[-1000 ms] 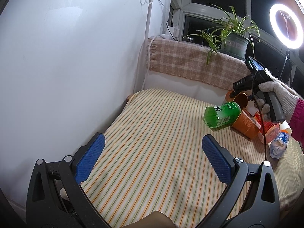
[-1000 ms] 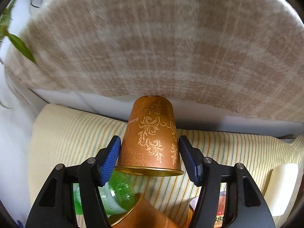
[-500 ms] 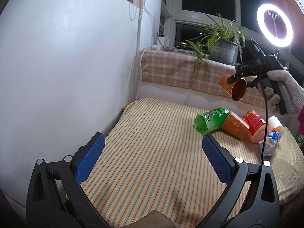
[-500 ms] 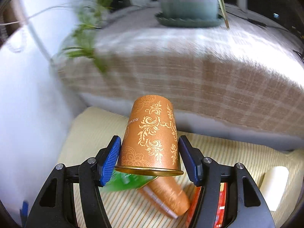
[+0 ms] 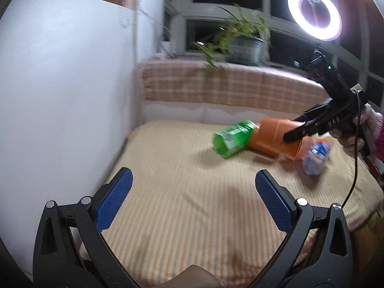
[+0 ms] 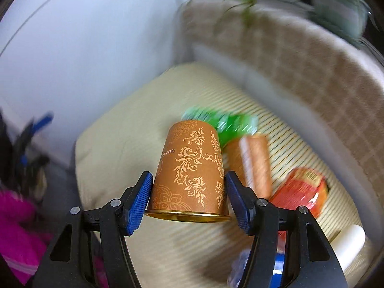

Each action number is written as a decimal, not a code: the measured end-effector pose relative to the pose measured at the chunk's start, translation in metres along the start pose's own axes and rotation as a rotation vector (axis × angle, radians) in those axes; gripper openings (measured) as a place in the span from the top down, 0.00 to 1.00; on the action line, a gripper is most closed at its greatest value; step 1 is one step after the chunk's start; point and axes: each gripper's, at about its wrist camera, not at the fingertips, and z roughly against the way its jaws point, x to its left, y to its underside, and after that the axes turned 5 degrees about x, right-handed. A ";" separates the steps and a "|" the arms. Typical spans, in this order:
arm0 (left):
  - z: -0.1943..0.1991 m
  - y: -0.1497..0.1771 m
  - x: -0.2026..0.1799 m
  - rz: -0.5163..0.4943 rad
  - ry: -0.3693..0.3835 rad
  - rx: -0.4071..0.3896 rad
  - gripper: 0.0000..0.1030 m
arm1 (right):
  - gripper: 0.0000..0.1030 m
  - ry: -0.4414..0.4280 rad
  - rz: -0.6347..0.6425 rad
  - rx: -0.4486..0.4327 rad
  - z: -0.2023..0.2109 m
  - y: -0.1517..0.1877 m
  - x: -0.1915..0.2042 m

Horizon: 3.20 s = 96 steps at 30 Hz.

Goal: Flip cup upright
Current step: 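Lift the copper cup with the right gripper, base up, then rotate the right gripper to turn the copper cup rim-up, then lower the upright copper cup onto the bed with the right gripper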

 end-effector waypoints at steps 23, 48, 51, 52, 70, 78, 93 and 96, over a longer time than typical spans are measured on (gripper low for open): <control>-0.037 0.007 -0.080 -0.457 0.298 0.243 0.00 | 0.33 -0.050 0.267 0.203 -0.050 0.043 0.030; -0.102 0.012 -0.199 -1.307 0.412 0.284 0.02 | 0.33 0.026 -0.365 -0.324 0.096 0.249 0.025; -0.110 0.020 -0.206 -1.383 0.379 0.279 0.05 | 0.33 0.007 -0.414 -0.359 0.102 0.260 0.022; -0.113 0.021 -0.209 -1.394 0.382 0.284 0.05 | 0.33 0.000 -0.424 -0.368 0.103 0.262 0.020; -0.153 0.014 -0.223 -1.282 0.432 0.365 0.28 | 0.33 -0.020 -0.553 -0.420 0.096 0.277 -0.006; -0.154 -0.019 -0.206 -0.953 0.476 0.346 0.29 | 0.33 0.004 -0.565 -0.430 0.098 0.278 -0.002; -0.132 -0.020 -0.181 -0.540 0.523 0.172 0.31 | 0.33 -0.004 -0.518 -0.465 0.102 0.264 0.016; -0.131 -0.018 -0.181 -0.483 0.518 0.154 0.31 | 0.33 -0.001 -0.519 -0.480 0.103 0.263 0.018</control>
